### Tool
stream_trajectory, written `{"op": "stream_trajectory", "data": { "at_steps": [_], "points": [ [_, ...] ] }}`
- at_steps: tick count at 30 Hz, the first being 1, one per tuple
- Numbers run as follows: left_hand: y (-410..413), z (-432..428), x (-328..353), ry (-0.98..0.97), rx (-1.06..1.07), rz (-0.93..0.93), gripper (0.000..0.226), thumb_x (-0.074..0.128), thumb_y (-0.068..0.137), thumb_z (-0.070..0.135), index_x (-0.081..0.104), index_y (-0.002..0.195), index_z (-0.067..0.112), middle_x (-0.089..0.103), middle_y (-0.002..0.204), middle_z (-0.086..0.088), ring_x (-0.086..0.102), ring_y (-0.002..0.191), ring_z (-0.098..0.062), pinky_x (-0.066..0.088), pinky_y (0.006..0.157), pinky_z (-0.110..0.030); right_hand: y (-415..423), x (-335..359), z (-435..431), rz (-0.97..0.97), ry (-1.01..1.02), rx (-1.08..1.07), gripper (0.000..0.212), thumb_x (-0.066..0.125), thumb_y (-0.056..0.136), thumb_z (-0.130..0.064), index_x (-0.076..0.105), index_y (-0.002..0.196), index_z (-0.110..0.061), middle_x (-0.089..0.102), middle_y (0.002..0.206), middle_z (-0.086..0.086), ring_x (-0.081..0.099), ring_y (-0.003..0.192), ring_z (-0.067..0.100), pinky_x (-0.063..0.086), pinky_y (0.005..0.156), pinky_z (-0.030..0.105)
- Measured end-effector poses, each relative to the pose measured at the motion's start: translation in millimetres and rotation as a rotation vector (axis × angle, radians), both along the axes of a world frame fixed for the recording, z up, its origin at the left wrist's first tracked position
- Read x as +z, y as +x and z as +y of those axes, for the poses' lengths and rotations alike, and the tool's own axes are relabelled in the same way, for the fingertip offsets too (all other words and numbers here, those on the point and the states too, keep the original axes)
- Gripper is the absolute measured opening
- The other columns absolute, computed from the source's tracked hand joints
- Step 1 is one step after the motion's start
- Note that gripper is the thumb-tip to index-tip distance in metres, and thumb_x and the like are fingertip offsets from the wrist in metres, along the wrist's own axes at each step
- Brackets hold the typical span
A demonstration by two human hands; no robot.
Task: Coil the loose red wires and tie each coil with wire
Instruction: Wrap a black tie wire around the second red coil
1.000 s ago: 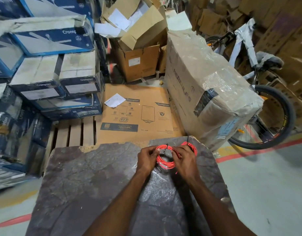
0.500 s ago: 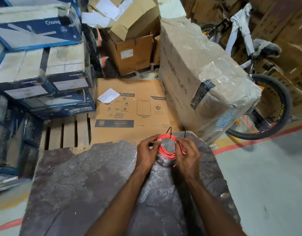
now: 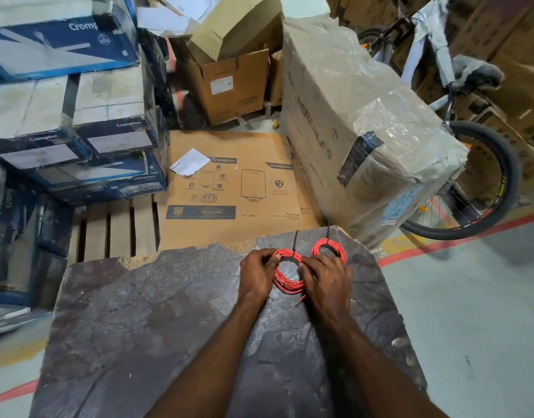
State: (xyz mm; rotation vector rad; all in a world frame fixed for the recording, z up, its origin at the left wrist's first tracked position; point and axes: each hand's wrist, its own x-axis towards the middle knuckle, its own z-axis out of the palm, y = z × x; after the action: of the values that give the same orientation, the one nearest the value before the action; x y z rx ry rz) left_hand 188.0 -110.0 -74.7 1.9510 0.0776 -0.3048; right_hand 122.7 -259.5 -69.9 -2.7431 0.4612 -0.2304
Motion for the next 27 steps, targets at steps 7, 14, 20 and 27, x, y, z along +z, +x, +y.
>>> {"op": "stream_trajectory", "data": {
  "at_steps": [7, 14, 20, 27],
  "points": [
    [-7, 2, -4, 0.209, -0.16, -0.214, 0.039, 0.048, 0.104, 0.04, 0.059, 0.137, 0.022, 0.059, 0.135, 0.002, 0.056, 0.124, -0.016, 0.051, 0.103, -0.042, -9, -6, -2, -0.01, -0.073, 0.055, 0.031, 0.056, 0.098, -0.035, 0.068, 0.126, -0.029, 0.065, 0.136, -0.003, 0.055, 0.126, 0.021, 0.036, 0.107, 0.044],
    [-38, -3, -16, 0.721, -0.491, -0.41, 0.061, 0.013, 0.108, 0.04, 0.001, 0.161, 0.014, -0.007, 0.169, -0.001, -0.012, 0.156, -0.019, -0.003, 0.126, -0.043, -13, -12, -11, 0.097, -0.08, 0.104, 0.057, 0.035, 0.105, -0.043, 0.037, 0.157, -0.021, 0.038, 0.164, 0.0, 0.026, 0.155, 0.019, 0.016, 0.127, 0.051],
    [-42, -7, -29, 0.788, -0.52, -0.4, 0.065, 0.015, 0.109, 0.045, 0.001, 0.161, 0.01, -0.006, 0.17, -0.005, -0.01, 0.156, -0.02, 0.003, 0.127, -0.046, -12, -16, -17, 0.139, -0.094, 0.107, 0.063, 0.019, 0.106, -0.045, 0.025, 0.162, -0.017, 0.025, 0.169, 0.003, 0.015, 0.158, 0.018, 0.003, 0.128, 0.046],
    [-43, -8, -30, 0.797, -0.532, -0.366, 0.065, 0.014, 0.108, 0.046, -0.003, 0.161, 0.011, -0.009, 0.17, -0.006, -0.01, 0.156, -0.022, 0.005, 0.127, -0.046, -16, -32, -19, 0.215, -0.153, 0.103, 0.059, 0.019, 0.107, -0.042, 0.015, 0.163, -0.024, 0.012, 0.172, 0.002, 0.007, 0.159, 0.021, 0.003, 0.128, 0.051]
  ]
}}
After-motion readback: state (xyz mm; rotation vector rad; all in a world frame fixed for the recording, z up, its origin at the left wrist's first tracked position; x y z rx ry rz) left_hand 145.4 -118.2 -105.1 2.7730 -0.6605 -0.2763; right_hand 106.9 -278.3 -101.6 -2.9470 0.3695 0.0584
